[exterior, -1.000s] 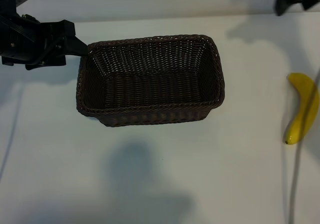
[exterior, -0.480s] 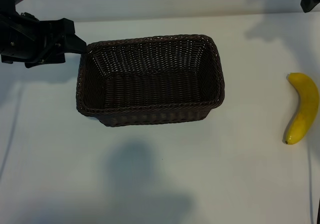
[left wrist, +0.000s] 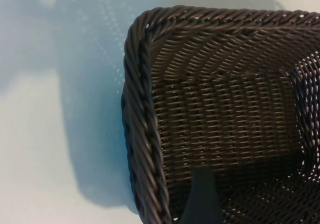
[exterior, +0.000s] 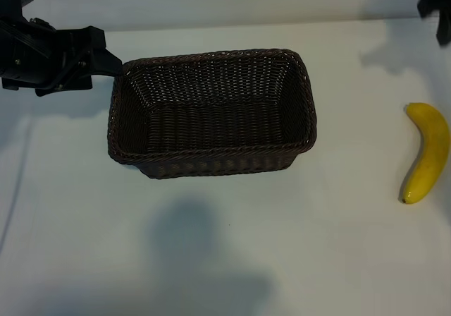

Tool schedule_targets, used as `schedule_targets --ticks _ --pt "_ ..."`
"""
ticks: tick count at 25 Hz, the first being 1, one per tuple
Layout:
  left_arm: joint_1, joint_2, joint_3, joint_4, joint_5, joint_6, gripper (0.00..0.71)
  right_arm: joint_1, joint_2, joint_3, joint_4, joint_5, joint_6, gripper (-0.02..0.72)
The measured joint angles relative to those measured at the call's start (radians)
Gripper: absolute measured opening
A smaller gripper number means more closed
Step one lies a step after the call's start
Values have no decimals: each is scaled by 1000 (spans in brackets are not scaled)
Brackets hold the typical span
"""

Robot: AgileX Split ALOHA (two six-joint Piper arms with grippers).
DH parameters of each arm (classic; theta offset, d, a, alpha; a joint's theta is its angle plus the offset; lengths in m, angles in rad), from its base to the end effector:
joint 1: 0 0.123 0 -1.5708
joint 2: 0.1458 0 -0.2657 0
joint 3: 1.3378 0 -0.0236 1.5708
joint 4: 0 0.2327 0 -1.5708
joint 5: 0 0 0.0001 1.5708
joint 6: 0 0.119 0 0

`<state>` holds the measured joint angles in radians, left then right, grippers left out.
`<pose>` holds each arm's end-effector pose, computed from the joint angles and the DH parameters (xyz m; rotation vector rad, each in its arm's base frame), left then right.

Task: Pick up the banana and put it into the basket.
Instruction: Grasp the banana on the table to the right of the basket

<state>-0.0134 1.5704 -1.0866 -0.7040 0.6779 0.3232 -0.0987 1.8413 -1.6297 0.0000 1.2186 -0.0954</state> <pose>0.3250 -0.0527 0.2295 -0.1397 2.5107 -0.6378 0.3663 -0.0363 0.2446 0.0048 2.9147 -0.0323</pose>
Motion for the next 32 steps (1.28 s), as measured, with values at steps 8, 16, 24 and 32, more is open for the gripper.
schedule_targets --ticks 8,16,24,32 --pt "0 0 0 0 1 10 590 -37 -1 170 9 0 1 489" --pt "0 0 0 0 1 13 590 -37 -96 362 16 -228 35 489" --pt "0 0 0 0 0 14 590 -37 -126 550 65 -435 36 489" --pt "0 0 0 0 0 14 590 -37 -126 603 97 -539 31 511"
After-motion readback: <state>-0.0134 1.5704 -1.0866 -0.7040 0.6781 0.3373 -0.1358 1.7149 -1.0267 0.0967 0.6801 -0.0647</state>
